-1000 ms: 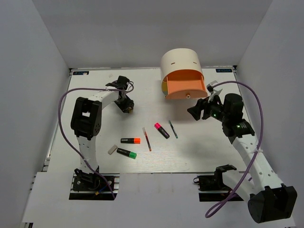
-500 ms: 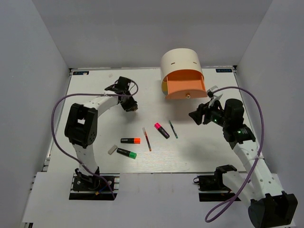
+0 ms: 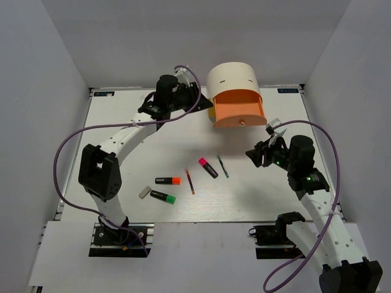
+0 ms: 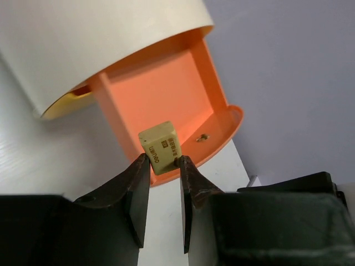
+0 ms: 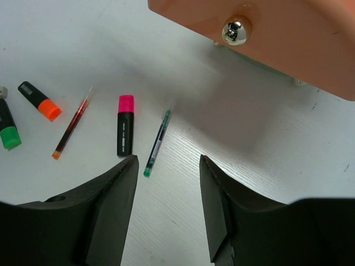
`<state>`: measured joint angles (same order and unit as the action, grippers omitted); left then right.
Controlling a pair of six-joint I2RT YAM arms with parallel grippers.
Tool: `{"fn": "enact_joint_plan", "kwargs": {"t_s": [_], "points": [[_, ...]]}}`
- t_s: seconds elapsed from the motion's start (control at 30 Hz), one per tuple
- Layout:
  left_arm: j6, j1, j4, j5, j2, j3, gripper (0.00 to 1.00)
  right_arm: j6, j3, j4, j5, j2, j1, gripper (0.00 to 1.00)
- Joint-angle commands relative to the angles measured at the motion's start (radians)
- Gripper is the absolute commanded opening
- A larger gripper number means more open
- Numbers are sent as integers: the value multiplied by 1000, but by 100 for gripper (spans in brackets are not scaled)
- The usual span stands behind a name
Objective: Sort the stationery into containers
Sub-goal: Place the stationery in the drawer.
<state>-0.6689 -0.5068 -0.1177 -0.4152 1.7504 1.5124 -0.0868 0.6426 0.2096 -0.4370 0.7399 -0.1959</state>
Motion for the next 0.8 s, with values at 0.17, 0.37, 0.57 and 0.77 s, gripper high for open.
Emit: {"fn": "enact_joint_plan", "kwargs": {"t_s": [0.17,0.37,0.57,0.77], "points": [[35,-78,76,-111,162,235,12,-28,-17,-24,23,-17,4,55],[55,-108,-23,-70,274,422,50,-22,-24,-30,27,-25,4,58],[55,-118,-24,33,247,431,81,-22,-37,-39,27,-28,4,59],[65,-108,-14,145,109,372,80,-24,-37,-45,23,-24,4,59]]}}
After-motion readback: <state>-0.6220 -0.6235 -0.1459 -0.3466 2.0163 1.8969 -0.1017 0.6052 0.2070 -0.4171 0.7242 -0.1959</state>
